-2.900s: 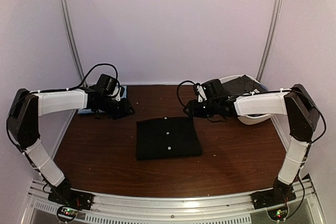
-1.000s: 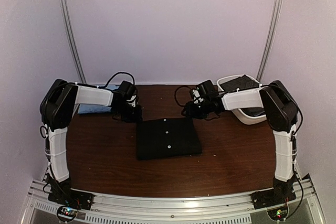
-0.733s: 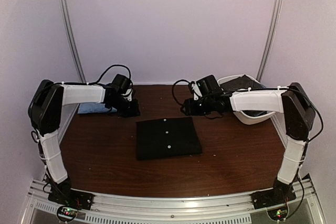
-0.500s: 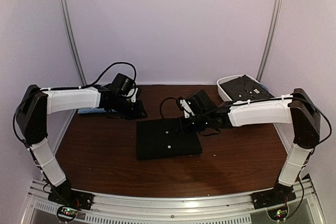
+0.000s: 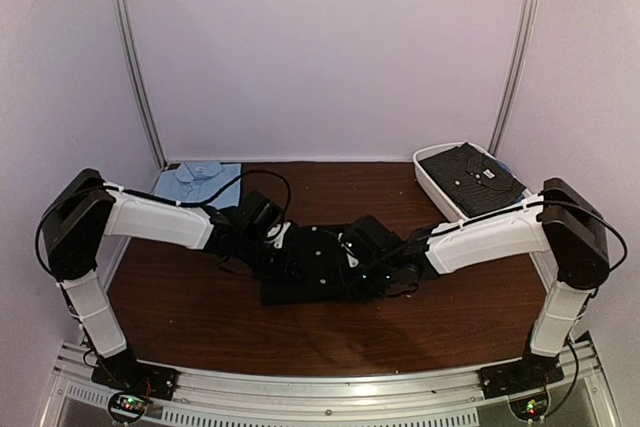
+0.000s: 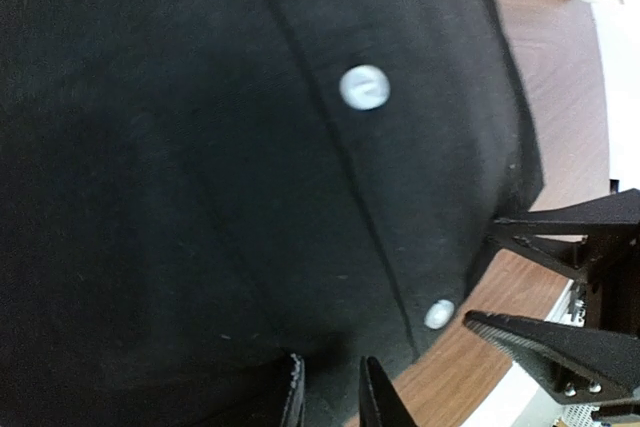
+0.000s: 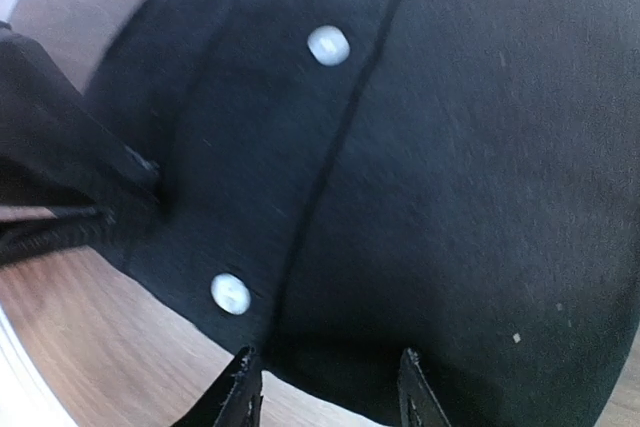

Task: Fold and stack the long sleeve shirts
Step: Smooth out the square-folded shirt at the center of the board.

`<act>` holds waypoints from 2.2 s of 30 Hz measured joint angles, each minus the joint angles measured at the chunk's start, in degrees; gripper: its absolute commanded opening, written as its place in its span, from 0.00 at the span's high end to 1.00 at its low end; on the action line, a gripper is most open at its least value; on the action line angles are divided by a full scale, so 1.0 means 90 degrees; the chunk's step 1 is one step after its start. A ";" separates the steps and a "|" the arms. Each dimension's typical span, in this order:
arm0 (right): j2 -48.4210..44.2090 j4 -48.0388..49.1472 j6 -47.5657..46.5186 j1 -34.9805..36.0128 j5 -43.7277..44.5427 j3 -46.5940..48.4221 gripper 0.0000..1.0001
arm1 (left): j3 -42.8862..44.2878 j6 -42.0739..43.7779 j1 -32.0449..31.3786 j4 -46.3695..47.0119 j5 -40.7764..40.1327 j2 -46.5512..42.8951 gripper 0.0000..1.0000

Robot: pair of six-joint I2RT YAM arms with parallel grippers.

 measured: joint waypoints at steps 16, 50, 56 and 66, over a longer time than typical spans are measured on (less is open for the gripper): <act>-0.0452 0.0083 0.0381 0.0056 0.0192 -0.0848 0.49 | -0.0352 -0.0041 0.0015 -0.0202 -0.0425 -0.0272 0.79; -0.2220 0.0413 0.0952 -0.0415 0.0095 -0.2220 0.42 | -0.1664 -0.0131 0.1486 -0.0714 -0.0505 -0.1749 0.62; -0.2463 0.0369 0.0906 -0.0573 0.0253 -0.2220 0.30 | -0.1445 -0.0058 0.1637 -0.0296 0.0010 -0.1175 0.56; -0.3167 0.0308 0.0789 -0.0755 0.0605 -0.2356 0.18 | -0.1054 0.0024 0.1651 0.0063 0.0355 -0.0396 0.58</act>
